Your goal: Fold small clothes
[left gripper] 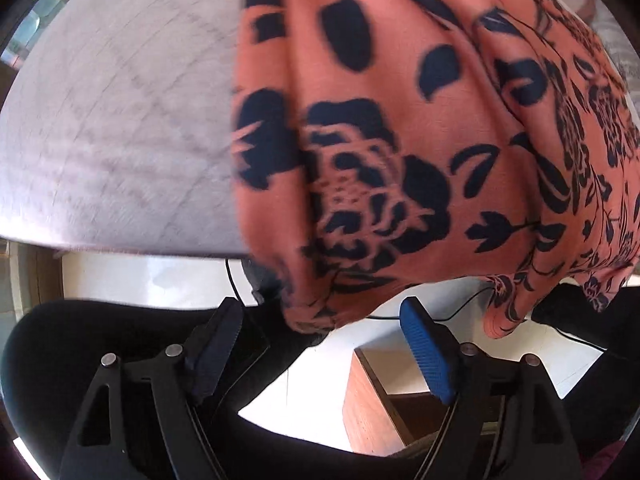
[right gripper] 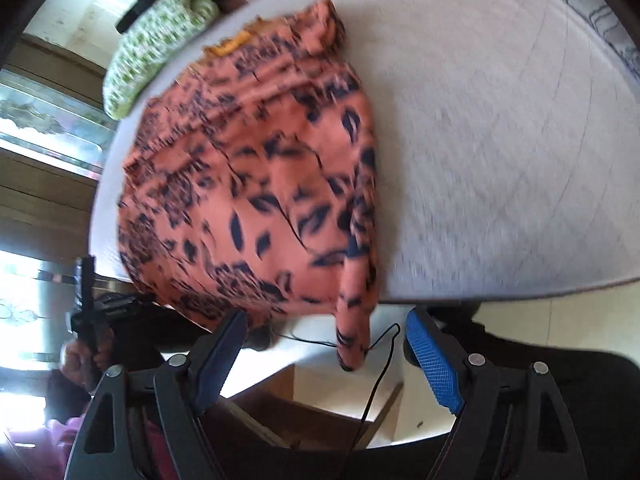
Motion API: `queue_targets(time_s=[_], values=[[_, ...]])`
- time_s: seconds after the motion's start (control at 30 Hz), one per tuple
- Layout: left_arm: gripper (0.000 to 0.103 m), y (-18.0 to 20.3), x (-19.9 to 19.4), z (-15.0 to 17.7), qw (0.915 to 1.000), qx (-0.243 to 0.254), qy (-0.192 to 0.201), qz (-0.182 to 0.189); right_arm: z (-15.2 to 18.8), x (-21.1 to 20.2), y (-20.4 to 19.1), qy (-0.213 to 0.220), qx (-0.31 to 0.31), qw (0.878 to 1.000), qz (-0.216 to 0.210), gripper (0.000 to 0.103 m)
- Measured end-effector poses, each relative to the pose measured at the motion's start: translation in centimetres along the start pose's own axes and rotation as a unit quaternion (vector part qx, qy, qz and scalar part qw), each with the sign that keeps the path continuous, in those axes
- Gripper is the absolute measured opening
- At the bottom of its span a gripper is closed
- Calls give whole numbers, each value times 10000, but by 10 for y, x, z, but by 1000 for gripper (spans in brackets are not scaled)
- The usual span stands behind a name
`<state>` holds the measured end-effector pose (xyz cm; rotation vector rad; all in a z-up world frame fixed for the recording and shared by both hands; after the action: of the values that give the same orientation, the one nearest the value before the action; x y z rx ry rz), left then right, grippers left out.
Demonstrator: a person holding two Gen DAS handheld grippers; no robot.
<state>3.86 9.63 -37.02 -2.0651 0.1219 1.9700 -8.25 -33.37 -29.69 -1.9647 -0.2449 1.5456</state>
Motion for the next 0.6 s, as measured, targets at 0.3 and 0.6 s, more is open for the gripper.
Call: queue_targets(time_s=[0.3,0.6], values=[[36,10,-1,-25,9989,169,332,295,11,90,23,-480,476,9945,794,76],[5,-16,-20,-16,9930,39,547,1044,14,65,-10,-505,-180,9976,428,7]])
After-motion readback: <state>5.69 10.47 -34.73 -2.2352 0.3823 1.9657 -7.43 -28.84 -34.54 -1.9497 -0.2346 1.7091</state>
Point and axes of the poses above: each gripper's, at about its wrist camera, not at the fingertips, and x roughly the way its jaws point, y to its right, z to its underside, the point moved 3 cm from there along x, roughly the way its jaws point, and after that the axes turned 10 degrees about -z, right-handed, at the moved point
